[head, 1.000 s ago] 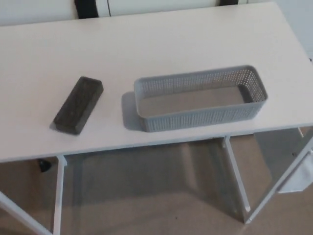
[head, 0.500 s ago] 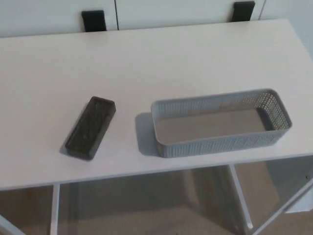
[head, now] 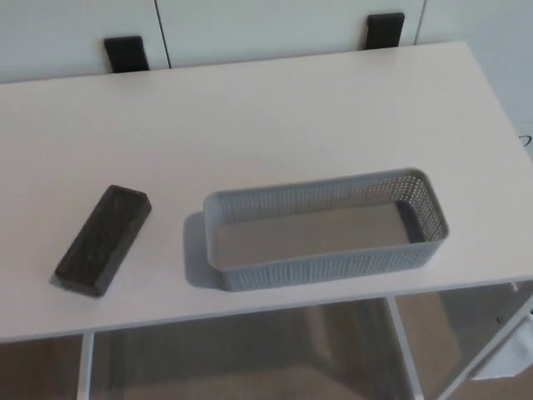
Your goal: The robot walks towards a desk on which an eraser is kept on the left hand side and a container is kept on the right hand side. The robot picks up the eraser using its left hand and places it in the container.
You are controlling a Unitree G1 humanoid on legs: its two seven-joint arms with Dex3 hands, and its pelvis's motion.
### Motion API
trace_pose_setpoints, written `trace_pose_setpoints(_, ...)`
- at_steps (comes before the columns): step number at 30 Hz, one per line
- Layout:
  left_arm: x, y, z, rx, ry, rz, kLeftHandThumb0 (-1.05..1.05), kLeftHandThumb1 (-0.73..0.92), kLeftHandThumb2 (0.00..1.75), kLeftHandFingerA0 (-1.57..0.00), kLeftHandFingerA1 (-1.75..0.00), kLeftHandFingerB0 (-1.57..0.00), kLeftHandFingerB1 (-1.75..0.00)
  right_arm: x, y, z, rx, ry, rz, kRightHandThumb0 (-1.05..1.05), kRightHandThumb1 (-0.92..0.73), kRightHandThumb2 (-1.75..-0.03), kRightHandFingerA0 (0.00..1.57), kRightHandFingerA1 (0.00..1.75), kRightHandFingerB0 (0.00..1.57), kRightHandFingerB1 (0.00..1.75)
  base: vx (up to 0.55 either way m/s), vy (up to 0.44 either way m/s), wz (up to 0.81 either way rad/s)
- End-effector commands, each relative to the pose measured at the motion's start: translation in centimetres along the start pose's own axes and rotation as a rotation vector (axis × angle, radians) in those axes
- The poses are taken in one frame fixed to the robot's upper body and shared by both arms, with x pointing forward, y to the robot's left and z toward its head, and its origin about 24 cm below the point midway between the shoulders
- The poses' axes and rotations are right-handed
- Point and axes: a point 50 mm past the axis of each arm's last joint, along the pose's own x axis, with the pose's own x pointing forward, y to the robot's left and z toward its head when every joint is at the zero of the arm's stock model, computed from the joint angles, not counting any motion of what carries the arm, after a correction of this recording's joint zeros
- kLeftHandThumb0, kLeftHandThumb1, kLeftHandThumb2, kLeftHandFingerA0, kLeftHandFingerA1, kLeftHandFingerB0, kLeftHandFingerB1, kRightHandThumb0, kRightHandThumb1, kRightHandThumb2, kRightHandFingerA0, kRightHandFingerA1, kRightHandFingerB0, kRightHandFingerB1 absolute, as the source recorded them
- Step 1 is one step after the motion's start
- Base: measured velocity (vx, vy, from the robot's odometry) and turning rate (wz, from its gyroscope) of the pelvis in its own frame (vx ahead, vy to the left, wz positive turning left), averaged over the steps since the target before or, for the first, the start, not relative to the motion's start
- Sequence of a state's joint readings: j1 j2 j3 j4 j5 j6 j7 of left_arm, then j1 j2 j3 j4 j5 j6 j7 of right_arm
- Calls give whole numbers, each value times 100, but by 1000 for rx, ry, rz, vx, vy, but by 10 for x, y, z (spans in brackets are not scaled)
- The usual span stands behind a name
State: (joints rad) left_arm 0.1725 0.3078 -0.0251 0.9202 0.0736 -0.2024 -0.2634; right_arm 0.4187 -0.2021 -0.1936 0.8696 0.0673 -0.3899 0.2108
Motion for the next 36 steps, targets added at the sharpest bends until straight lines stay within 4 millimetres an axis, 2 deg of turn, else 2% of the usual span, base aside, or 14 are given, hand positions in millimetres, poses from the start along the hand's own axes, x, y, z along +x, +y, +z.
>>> trace_pose_setpoints(1,-3,5,-2,51,15,-11,-29,48,63,-49,-43,-34,-38,-1,0,1,-20,-14,3,-29,-72,-62,41,48,26,35,33,118,-12)
trace_pose_setpoints(2,-4,5,-2,49,8,-13,-28,48,63,-49,-44,-34,-38,0,0,1,-15,-17,6,-23,-52,-93,34,60,14,48,29,136,-8)
trace_pose_setpoints(3,-4,5,-2,49,8,-13,-28,48,63,-49,-44,-34,-38,0,0,1,-14,-17,6,-23,-52,-93,34,60,14,48,46,181,-6)
trace_pose_setpoints(4,-4,6,-2,50,10,-11,-28,48,63,-50,-44,-34,-39,0,1,2,-14,-18,6,-26,-71,-60,41,48,26,35,69,206,-8)
trace_pose_setpoints(5,-3,7,-2,48,16,-5,-28,47,62,-52,-44,-34,-38,-1,1,2,-16,-22,8,-27,-72,-62,40,48,26,35,36,216,-3)
trace_pose_setpoints(6,-3,7,-1,47,17,0,-29,47,63,-51,-44,-34,-39,-2,2,3,-21,-25,13,-23,-52,-93,33,59,14,48,43,299,-25)
trace_pose_setpoints(7,-3,8,-1,51,14,0,-28,48,63,-51,-44,-35,-39,-1,1,2,-23,-20,14,-29,-72,-62,40,47,26,35,50,277,-13)
trace_pose_setpoints(13,-3,9,0,49,18,7,-29,47,63,-51,-44,-35,-39,-1,2,2,-39,-11,22,-28,-72,-61,41,48,26,34,48,53,8)
trace_pose_setpoints(14,-4,9,0,55,16,5,-29,47,63,-51,-44,-35,-39,-1,1,2,-52,-17,25,-24,-52,-94,35,61,14,49,52,-42,6)
trace_pose_setpoints(15,-4,9,0,57,14,2,-29,48,63,-50,-44,-35,-39,-1,1,2,-52,-15,23,-27,-72,-61,41,48,26,35,0,0,0)
trace_pose_setpoints(24,-4,9,1,56,12,0,-30,48,64,-49,-44,-35,-39,-2,2,2,-58,-11,26,-28,-72,-61,43,49,27,35,-21,-79,4)
trace_pose_setpoints(25,-5,9,2,60,12,-1,-30,48,64,-49,-44,-35,-39,-2,2,3,-58,-11,29,-23,-53,-95,36,61,14,49,0,0,0)
trace_pose_setpoints(32,-5,9,0,62,10,-4,-31,47,64,-50,-45,-35,-40,-3,2,3,-71,-6,32,-24,-52,-95,36,61,14,49,0,0,0)
trace_pose_setpoints(36,-12,-4,10,233,-114,-64,-23,56,57,-52,-39,-38,-33,-2,2,3,-64,-8,38,-24,-53,-95,37,61,14,49,0,0,0)
